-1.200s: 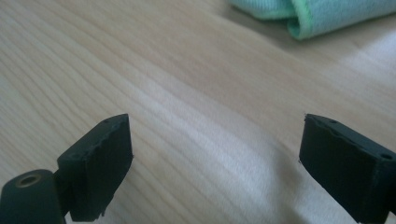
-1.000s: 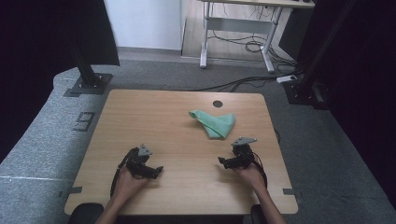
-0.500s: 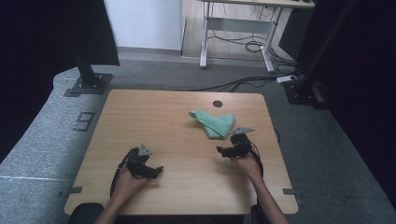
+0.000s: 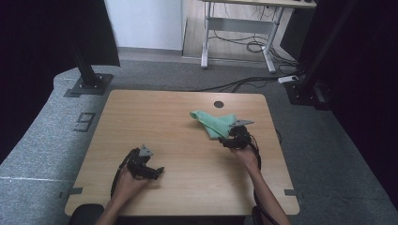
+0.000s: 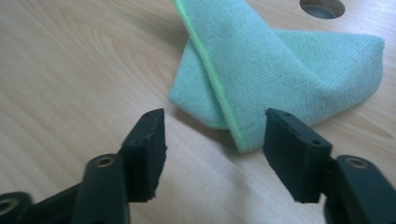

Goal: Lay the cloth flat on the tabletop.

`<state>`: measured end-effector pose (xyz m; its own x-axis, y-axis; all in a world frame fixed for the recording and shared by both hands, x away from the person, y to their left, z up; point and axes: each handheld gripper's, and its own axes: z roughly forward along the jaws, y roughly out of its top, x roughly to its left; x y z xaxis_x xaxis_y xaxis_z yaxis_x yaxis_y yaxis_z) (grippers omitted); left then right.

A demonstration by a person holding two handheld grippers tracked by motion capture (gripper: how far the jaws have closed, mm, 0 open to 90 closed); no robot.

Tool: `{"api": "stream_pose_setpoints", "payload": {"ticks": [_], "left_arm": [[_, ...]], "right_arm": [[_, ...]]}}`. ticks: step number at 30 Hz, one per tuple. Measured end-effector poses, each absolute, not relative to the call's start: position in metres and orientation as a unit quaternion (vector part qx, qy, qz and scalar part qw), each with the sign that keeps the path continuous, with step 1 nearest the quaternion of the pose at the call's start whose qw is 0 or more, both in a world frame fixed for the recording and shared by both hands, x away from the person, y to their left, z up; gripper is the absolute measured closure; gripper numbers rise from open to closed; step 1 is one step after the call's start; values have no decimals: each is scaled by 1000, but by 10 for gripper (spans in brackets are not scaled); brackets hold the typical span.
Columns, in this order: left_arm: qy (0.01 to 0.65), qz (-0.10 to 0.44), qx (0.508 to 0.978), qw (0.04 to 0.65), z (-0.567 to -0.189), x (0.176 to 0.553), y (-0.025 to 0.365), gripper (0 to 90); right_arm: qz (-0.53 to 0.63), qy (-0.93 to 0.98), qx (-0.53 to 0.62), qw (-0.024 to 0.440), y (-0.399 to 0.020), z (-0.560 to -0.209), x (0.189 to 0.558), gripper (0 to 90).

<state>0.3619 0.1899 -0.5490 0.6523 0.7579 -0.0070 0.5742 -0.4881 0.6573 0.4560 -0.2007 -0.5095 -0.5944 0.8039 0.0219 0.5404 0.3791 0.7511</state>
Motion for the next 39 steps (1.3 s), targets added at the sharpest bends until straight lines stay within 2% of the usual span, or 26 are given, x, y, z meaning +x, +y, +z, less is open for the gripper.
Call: {"api": "stream_pose_setpoints", "payload": {"ticks": [6,11,12,13,14,17,25,34,39], "left_arm": [[391,143,851,320,-549,362,190,0],[391,143,851,321,-549,362,190,0],[391,143,851,321,-549,362,190,0],[391,143,851,320,-549,362,190,0],[391,143,851,320,-549,362,190,0],[390,143,851,320,-549,362,190,0],[391,143,850,322,-549,362,189,0],[390,143,851,322,-549,362,190,0],[386,146,848,332,-548,361,191,61]], "right_arm": [[360,813,422,179,-196,-514,473,466],[345,817,430,172,-196,-526,484,602],[345,817,430,172,-196,-526,484,602],[341,817,432,172,-197,-529,486,663],[339,816,438,166,-199,-534,487,783],[342,813,444,158,-203,-538,487,849],[355,819,428,140,-202,-529,474,859],[370,841,378,115,-174,-521,448,858],[374,852,354,97,-155,-522,432,858]]}}
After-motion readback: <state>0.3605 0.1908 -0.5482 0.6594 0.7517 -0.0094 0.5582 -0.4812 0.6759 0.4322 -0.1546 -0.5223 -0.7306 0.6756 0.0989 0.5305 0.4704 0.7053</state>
